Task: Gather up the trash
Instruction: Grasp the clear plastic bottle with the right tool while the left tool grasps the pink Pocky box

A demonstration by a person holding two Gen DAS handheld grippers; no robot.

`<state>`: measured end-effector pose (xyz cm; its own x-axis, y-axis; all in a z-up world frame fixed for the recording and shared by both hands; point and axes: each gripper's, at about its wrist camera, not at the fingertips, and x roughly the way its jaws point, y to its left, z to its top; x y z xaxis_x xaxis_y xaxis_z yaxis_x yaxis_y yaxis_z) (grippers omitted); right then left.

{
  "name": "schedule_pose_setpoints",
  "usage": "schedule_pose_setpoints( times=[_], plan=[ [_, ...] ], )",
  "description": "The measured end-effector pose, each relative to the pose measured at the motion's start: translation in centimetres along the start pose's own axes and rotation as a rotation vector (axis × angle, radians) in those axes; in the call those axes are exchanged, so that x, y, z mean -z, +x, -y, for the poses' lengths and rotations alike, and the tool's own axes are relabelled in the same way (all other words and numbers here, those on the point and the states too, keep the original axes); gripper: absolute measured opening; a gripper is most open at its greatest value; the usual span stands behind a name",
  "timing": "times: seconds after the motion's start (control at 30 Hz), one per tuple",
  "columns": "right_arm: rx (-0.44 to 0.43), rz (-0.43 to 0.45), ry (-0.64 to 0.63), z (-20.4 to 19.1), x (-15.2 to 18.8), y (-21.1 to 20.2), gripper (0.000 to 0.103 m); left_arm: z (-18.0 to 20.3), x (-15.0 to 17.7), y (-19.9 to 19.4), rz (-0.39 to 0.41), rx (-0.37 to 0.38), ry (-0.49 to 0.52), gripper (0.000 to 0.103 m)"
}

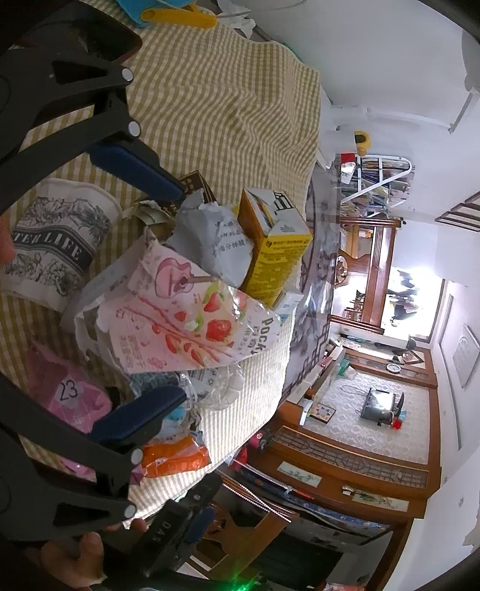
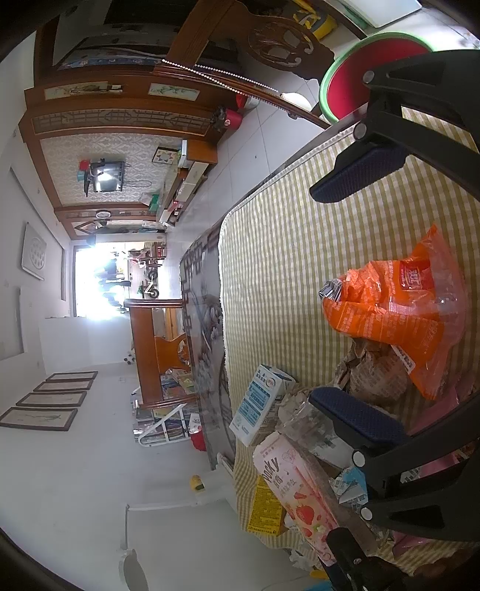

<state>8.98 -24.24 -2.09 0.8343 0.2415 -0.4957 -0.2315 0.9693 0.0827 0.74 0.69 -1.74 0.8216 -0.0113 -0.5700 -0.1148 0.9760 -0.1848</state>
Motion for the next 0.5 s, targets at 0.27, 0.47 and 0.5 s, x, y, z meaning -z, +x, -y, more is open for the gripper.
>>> schedule_pose_setpoints(
  times=[0.27,0.47,0.5],
  plan=[
    [-0.023,-0.027,0.091,1.6,-0.4,0.2,0.096,-0.4,0.4,1.3,-0.082,0.066,-0.003,0.071],
    [-0.043,-0.085,0.111,1.9,-0.7,0.9,0.096,-0.5,0.8,1.5,-0.078,0.074,-0.015,0.063],
    [-0.063,-0.101,0.113,1.8,-0.7,1.0,0.096,-0.5,0.8,1.4,-0.073,0.074,-0.018,0.061]
  ],
)
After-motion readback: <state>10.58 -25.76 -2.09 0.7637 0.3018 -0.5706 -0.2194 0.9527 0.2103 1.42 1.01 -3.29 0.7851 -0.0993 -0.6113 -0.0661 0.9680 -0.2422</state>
